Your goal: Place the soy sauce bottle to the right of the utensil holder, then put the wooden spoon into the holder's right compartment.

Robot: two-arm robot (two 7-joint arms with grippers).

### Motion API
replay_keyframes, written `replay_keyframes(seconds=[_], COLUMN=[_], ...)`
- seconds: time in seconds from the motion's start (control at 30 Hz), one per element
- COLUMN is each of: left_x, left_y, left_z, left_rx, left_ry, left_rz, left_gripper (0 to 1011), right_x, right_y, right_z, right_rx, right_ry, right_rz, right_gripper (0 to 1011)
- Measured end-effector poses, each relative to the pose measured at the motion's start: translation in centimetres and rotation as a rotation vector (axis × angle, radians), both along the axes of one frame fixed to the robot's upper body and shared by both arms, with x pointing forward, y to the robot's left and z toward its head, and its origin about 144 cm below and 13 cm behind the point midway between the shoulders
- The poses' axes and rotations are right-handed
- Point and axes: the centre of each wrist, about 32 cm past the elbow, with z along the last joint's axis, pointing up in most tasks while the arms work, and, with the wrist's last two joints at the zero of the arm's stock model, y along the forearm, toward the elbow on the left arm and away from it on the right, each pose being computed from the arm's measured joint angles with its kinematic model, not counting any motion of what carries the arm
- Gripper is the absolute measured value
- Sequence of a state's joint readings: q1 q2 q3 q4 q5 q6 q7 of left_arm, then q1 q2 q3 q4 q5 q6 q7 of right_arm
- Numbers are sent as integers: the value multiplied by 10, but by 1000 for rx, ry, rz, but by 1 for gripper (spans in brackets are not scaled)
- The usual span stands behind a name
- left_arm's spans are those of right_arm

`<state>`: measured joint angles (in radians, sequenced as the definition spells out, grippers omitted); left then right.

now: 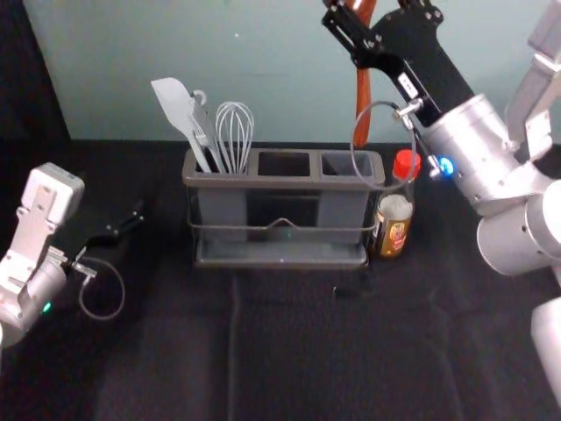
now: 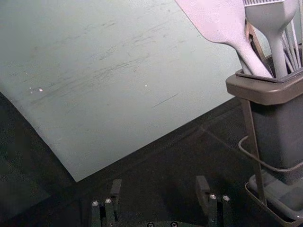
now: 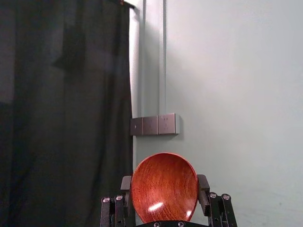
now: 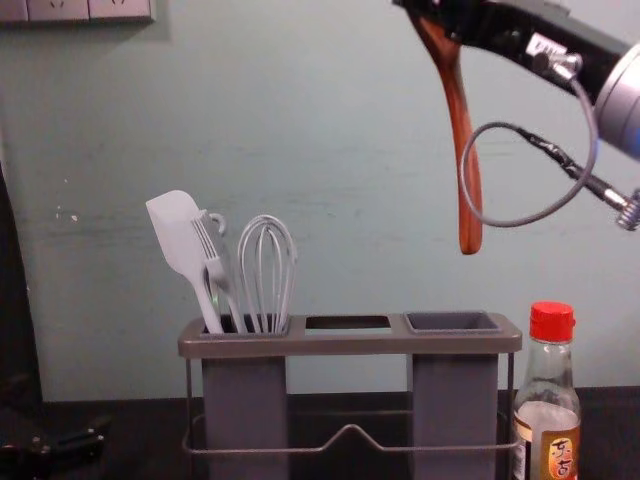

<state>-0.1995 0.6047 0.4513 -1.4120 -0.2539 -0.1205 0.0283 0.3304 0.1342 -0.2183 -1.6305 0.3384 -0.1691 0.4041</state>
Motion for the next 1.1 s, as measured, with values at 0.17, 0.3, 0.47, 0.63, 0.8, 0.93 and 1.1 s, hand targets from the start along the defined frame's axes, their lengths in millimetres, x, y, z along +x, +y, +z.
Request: replay_keyframes(seconds=[0.17,0.3,0.47,0.63,0.8,0.93,1.1], left_x=[0,0,0,0,0,0,0], left_y=[0,0,0,0,0,0,0], left_z=[0,0,0,0,0,0,0], left_rx=[0,0,0,0,0,0,0], left_ry=[0,0,0,0,0,0,0], left_rz=[0,0,0,0,0,0,0], left_gripper=[1000,1000,1000,1000,1000,1000,1000], right_x=[12,20,30,36,40,41,41], right_y=[-1,-2,-3,-3,0,2,4], right_z=[-8,-15,-23,-29,-34,-39,-47], right_rx=[-10,-11,-13,-4,2,2,5], right_ry=[15,15,22,23,27,31,36], right_rz=[13,30,37,42,46,44,43], right_gripper=[837,837,837,837,837,837,837])
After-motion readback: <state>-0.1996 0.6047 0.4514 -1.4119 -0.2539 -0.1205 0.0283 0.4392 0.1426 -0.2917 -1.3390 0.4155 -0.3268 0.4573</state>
